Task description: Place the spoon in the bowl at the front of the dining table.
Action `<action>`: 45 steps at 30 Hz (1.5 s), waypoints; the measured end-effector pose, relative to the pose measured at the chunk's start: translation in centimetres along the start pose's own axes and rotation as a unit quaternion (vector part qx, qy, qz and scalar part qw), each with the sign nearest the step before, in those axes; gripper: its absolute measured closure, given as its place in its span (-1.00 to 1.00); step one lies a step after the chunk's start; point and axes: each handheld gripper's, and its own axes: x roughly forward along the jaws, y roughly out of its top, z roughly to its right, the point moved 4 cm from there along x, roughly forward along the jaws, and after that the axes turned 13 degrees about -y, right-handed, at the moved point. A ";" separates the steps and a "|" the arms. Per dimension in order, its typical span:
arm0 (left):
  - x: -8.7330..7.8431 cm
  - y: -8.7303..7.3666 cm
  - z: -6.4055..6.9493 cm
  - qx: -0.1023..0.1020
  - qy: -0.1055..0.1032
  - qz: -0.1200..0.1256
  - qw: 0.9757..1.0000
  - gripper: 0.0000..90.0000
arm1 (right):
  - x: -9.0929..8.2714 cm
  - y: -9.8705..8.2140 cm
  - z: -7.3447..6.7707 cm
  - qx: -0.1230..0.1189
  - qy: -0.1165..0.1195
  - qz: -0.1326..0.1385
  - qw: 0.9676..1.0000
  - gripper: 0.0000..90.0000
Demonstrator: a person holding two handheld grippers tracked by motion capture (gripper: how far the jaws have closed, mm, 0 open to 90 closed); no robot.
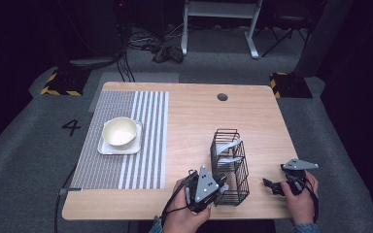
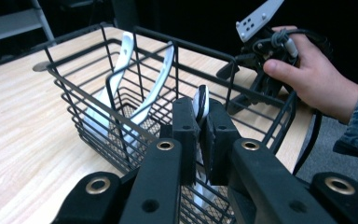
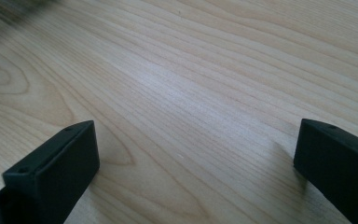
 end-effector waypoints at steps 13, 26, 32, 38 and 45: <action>-1.2 2.2 -0.3 -0.004 0.000 0.023 1.000 0.89 | 0.0 0.0 0.0 0.000 0.000 0.001 1.000 -1.00; -2.9 4.4 -0.7 -0.003 -0.004 0.046 0.999 0.89 | 0.0 0.0 0.0 0.000 0.000 0.001 1.000 -1.00; -3.6 5.2 -0.8 0.000 -0.004 0.053 0.999 0.89 | 0.0 0.0 0.0 0.000 0.000 0.001 1.000 -1.00; -4.2 5.9 -0.8 0.000 -0.009 0.063 0.998 0.89 | 0.0 0.0 0.0 0.001 0.000 0.001 1.000 -1.00; -4.9 6.4 -1.3 0.006 0.000 0.065 0.998 0.89 | 0.0 0.0 0.0 0.000 0.000 0.000 1.000 -1.00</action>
